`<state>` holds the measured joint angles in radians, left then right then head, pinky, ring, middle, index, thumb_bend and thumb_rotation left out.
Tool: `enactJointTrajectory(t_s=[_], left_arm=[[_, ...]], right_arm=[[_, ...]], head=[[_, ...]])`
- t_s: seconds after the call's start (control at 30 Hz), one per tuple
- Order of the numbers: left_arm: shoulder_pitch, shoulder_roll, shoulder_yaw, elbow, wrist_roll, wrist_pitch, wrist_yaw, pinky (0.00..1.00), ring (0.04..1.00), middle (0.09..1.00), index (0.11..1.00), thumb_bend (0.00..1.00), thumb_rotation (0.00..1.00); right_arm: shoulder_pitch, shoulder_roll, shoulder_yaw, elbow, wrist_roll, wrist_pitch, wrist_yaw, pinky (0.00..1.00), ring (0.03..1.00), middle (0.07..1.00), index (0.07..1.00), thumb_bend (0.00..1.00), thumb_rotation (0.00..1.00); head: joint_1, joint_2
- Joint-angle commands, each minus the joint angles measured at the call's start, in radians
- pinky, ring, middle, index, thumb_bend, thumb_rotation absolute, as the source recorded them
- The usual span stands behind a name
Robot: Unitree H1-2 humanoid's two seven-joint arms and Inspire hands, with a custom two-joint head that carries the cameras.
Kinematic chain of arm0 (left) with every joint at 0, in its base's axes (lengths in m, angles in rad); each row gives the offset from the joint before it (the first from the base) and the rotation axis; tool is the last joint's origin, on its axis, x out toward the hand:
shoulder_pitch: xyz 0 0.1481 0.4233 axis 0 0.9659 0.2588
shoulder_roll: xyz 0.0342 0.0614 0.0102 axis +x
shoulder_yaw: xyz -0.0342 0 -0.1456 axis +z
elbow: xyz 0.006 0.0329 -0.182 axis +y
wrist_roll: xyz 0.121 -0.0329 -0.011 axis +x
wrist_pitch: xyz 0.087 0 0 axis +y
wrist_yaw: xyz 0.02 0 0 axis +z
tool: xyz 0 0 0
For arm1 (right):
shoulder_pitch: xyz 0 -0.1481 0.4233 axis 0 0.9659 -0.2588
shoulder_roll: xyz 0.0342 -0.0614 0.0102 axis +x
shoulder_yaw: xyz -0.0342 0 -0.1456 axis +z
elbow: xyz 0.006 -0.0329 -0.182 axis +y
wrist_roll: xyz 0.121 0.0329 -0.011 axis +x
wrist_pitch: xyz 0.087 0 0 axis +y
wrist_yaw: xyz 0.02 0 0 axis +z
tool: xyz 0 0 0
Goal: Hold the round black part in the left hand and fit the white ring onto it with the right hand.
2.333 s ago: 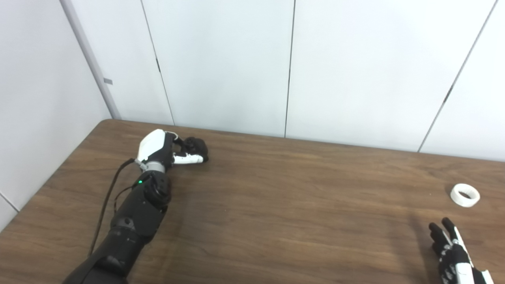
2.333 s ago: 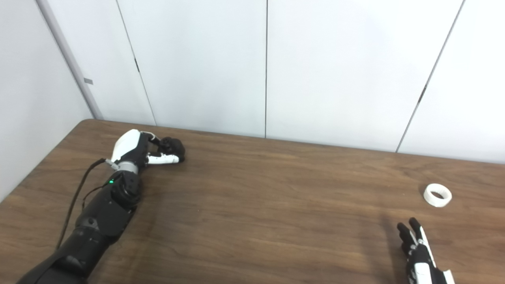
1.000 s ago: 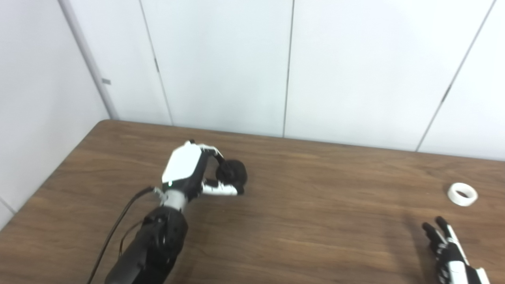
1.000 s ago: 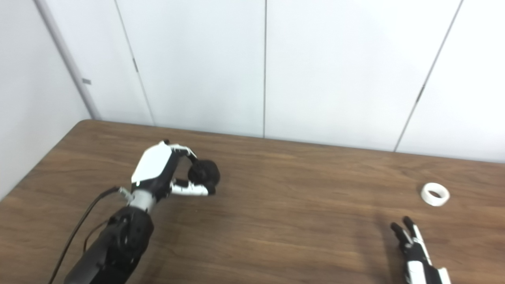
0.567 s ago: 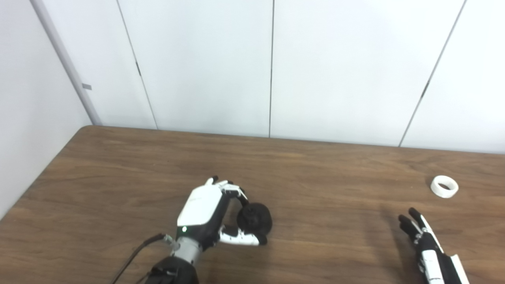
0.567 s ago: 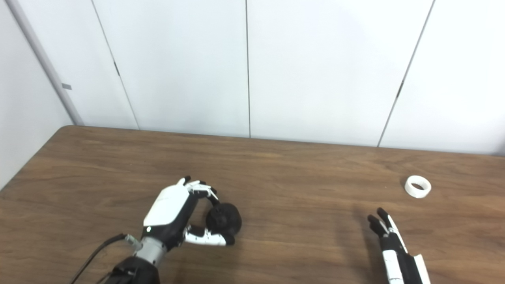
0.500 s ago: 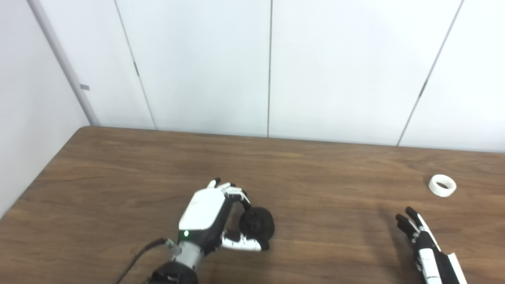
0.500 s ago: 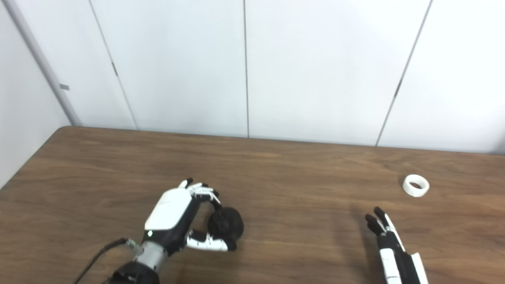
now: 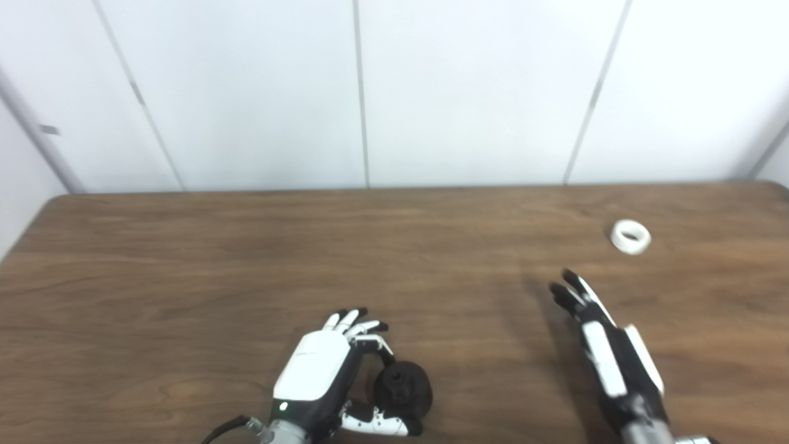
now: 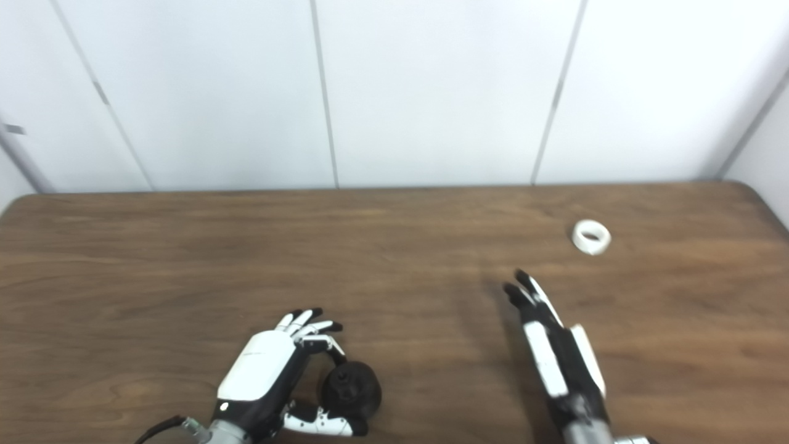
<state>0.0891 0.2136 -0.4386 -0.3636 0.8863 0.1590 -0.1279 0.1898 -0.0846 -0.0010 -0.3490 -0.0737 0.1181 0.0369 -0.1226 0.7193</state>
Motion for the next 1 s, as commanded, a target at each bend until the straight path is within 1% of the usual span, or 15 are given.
enactJointTrajectory(t_s=[0.0, 0.03, 0.1, 0.27, 0.4, 0.47, 0.5, 0.57, 0.6, 0.67, 0.7, 0.73, 0.77, 0.87, 0.97], left_arm=[[0.009, 0.002, 0.002, -0.026, 0.012, -0.034, 0.015, 1.00, 0.958, 0.847, 0.486, 0.52, 0.06], [0.017, 0.001, 0.001, -0.025, 0.014, -0.041, 0.016, 1.00, 0.958, 0.847, 0.486, 0.52, 0.06], [0.031, 0.001, -0.002, -0.016, 0.024, -0.057, 0.021, 1.00, 0.955, 0.845, 0.486, 0.52, 0.06], [0.055, -0.007, -0.005, 0.008, 0.040, -0.078, 0.029, 1.00, 0.951, 0.838, 0.486, 0.52, 0.06], [0.062, -0.007, -0.006, 0.029, 0.043, -0.087, 0.038, 1.00, 0.947, 0.836, 0.486, 0.52, 0.06], [0.064, -0.008, -0.005, 0.037, 0.047, -0.091, 0.043, 1.00, 0.946, 0.835, 0.486, 0.52, 0.06], [0.066, -0.009, -0.004, 0.041, 0.049, -0.093, 0.046, 1.00, 0.944, 0.834, 0.486, 0.52, 0.06], [0.069, -0.012, -0.002, 0.047, 0.053, -0.097, 0.049, 1.00, 0.942, 0.833, 0.486, 0.52, 0.06], [0.070, -0.012, -0.001, 0.048, 0.053, -0.099, 0.048, 1.00, 0.941, 0.832, 0.486, 0.52, 0.06], [0.071, -0.013, 0.000, 0.050, 0.054, -0.099, 0.047, 1.00, 0.941, 0.832, 0.486, 0.52, 0.06], [0.073, -0.014, 0.000, 0.051, 0.056, -0.100, 0.048, 1.00, 0.941, 0.832, 0.487, 0.52, 0.06], [0.073, -0.014, -0.001, 0.052, 0.058, -0.101, 0.050, 1.00, 0.940, 0.831, 0.487, 0.52, 0.06], [0.074, -0.015, -0.001, 0.053, 0.059, -0.102, 0.052, 1.00, 0.939, 0.830, 0.487, 0.52, 0.06], [0.076, -0.016, -0.001, 0.057, 0.061, -0.101, 0.058, 1.00, 0.936, 0.827, 0.487, 0.52, 0.06], [0.076, -0.014, 0.003, 0.056, 0.056, -0.104, 0.062, 1.00, 0.928, 0.823, 0.487, 0.52, 0.06]], right_arm=[[0.035, 0.041, 0.010, -0.052, -0.003, 0.003, -0.015, 1.00, 0.931, 0.897, 0.937, 0.50, 1.00], [0.032, 0.044, 0.013, -0.057, -0.003, 0.009, -0.019, 1.00, 0.929, 0.897, 0.937, 0.49, 1.00], [0.028, 0.047, 0.018, -0.067, -0.005, 0.023, -0.028, 1.00, 0.925, 0.893, 0.933, 0.49, 1.00], [0.013, 0.048, 0.015, -0.084, 0.005, 0.050, -0.047, 1.00, 0.922, 0.887, 0.911, 0.49, 0.99], [0.006, 0.015, 0.013, -0.106, -0.023, 0.067, -0.049, 1.00, 0.924, 0.893, 0.908, 0.47, 0.97], [0.000, 0.003, 0.004, -0.119, -0.031, 0.084, -0.048, 0.97, 0.920, 0.893, 0.905, 0.49, 0.90], [-0.003, -0.002, -0.001, -0.126, -0.040, 0.099, -0.048, 0.97, 0.922, 0.896, 0.900, 0.52, 0.84], [-0.012, -0.015, -0.012, -0.148, -0.092, 0.138, -0.058, 0.92, 0.910, 0.889, 0.879, 0.57, 0.76], [-0.016, -0.020, -0.019, -0.158, -0.111, 0.156, -0.060, 0.90, 0.902, 0.882, 0.861, 0.61, 0.68], [-0.027, -0.028, -0.033, -0.178, -0.138, 0.188, -0.058, 0.87, 0.890, 0.875, 0.845, 0.63, 0.58], [-0.040, -0.037, -0.043, -0.183, -0.154, 0.196, -0.059, 0.86, 0.887, 0.873, 0.840, 0.64, 0.55], [-0.048, -0.042, -0.051, -0.186, -0.165, 0.200, -0.058, 0.83, 0.867, 0.860, 0.818, 0.66, 0.46], [-0.056, -0.046, -0.059, -0.188, -0.174, 0.203, -0.057, 0.82, 0.863, 0.858, 0.808, 0.68, 0.41], [-0.094, -0.077, -0.079, -0.192, -0.220, 0.225, -0.056, 0.81, 0.850, 0.840, 0.770, 0.73, 0.31], [-0.137, -0.113, -0.090, -0.193, -0.268, 0.262, -0.051, 0.84, 0.858, 0.840, 0.747, 0.77, 0.28]], head=[[0.000, 0.001], [-0.017, 0.014], [-0.021, 0.016], [-0.038, 0.037], [-0.039, 0.044], [-0.039, 0.049], [-0.039, 0.049], [-0.043, 0.053], [-0.043, 0.055], [-0.046, 0.055], [-0.050, 0.057], [-0.052, 0.057], [-0.055, 0.056], [-0.062, 0.058], [-0.103, 0.058]])
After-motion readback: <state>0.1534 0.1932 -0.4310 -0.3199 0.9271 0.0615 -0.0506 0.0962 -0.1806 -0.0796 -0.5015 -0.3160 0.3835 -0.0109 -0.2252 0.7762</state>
